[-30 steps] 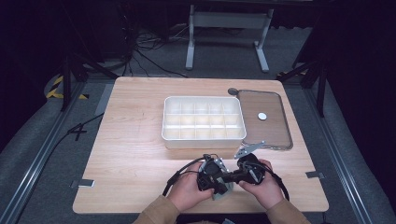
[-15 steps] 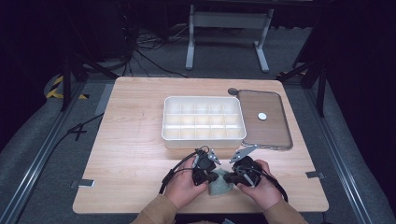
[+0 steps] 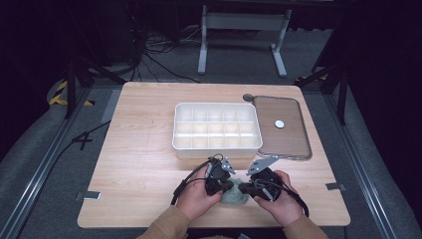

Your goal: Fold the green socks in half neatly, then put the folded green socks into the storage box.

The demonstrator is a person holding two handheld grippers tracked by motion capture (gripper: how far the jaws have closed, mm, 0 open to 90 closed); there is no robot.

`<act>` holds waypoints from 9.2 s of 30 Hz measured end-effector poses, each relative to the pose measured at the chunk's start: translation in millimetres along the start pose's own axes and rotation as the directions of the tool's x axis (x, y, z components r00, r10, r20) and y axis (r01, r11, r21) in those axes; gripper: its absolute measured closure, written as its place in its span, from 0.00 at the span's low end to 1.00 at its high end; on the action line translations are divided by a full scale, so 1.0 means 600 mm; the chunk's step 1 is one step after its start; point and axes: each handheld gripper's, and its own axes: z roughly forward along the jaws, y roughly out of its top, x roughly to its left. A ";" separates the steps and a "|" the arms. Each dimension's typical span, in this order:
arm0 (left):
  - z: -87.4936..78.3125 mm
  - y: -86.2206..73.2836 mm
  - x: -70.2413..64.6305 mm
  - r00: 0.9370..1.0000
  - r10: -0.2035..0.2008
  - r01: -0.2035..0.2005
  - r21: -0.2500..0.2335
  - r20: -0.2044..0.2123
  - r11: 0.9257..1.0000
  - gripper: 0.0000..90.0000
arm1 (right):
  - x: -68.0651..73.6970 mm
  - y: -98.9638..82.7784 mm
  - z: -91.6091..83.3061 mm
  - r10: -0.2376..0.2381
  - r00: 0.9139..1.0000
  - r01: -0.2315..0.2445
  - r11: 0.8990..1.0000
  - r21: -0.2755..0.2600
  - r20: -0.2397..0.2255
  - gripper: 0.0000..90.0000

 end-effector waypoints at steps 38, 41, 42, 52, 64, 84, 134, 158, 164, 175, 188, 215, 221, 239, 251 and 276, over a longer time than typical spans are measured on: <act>-0.006 -0.046 0.021 0.992 0.032 -0.038 0.052 0.125 0.998 0.96 | -0.023 -0.014 0.029 0.023 0.999 -0.021 0.997 0.075 -0.027 0.98; -0.002 -0.045 0.021 0.991 0.051 -0.055 0.029 0.120 0.998 0.97 | -0.026 -0.017 0.029 0.022 0.999 -0.020 0.998 0.065 -0.039 0.98; -0.001 -0.044 0.021 0.991 0.064 -0.067 0.025 0.121 0.997 0.97 | -0.028 -0.017 0.029 0.024 0.999 -0.022 0.998 0.063 -0.042 0.98; -0.004 -0.030 0.002 0.981 0.174 -0.171 -0.043 0.083 0.984 0.95 | -0.025 -0.022 0.029 0.017 0.999 -0.016 0.999 0.045 -0.033 0.98; -0.007 -0.009 -0.020 0.955 0.297 -0.296 -0.085 -0.004 0.951 0.79 | -0.030 -0.030 0.027 0.047 0.998 -0.046 0.999 0.027 -0.045 0.99; -0.005 -0.013 -0.023 0.955 0.295 -0.293 -0.066 0.014 0.954 0.69 | -0.026 -0.023 -0.002 0.060 0.997 -0.058 0.998 0.037 -0.046 0.89; 0.025 0.005 -0.045 0.947 0.322 -0.318 -0.116 0.015 0.941 0.55 | -0.064 -0.057 -0.008 0.178 0.973 -0.167 0.982 0.084 -0.147 0.88; 0.031 0.007 -0.052 0.959 0.253 -0.263 -0.071 -0.128 0.962 0.24 | -0.071 -0.037 -0.008 0.281 0.959 -0.281 0.960 -0.011 -0.030 0.52; 0.033 0.007 -0.053 0.962 0.237 -0.248 -0.071 -0.137 0.966 0.21 | -0.074 -0.037 -0.004 0.285 0.958 -0.285 0.959 0.004 -0.044 0.51; 0.032 0.004 -0.049 0.967 0.224 -0.234 -0.073 -0.122 0.970 0.21 | -0.071 -0.027 0.017 0.228 0.974 -0.227 0.974 0.018 -0.017 0.48; 0.029 0.001 -0.048 0.968 0.214 -0.223 -0.064 -0.128 0.973 0.21 | -0.092 -0.039 0.037 0.303 0.937 -0.299 0.953 0.050 -0.174 0.65; -0.082 -0.035 0.015 0.988 0.024 -0.042 -0.119 -0.150 0.992 0.28 | -0.063 -0.013 -0.029 0.093 0.995 -0.096 0.988 -0.119 -0.027 0.81; -0.122 -0.063 0.044 0.983 -0.032 0.006 -0.143 -0.179 0.990 0.28 | -0.069 0.013 -0.059 0.036 0.999 -0.030 0.988 -0.149 0.035 0.81; -0.165 -0.095 0.077 0.962 -0.132 0.090 -0.178 -0.239 0.980 0.28 | -0.118 0.081 -0.105 0.033 0.990 -0.004 0.979 -0.203 0.140 0.80; -0.171 -0.111 0.078 0.957 -0.138 0.095 -0.175 -0.254 0.980 0.28 | -0.155 0.113 -0.103 -0.007 0.978 0.051 0.977 -0.209 0.208 0.80; -0.194 -0.160 0.077 0.936 -0.204 0.156 -0.183 -0.287 0.971 0.27 | -0.206 0.125 -0.015 -0.080 0.943 0.136 0.979 -0.153 0.322 0.79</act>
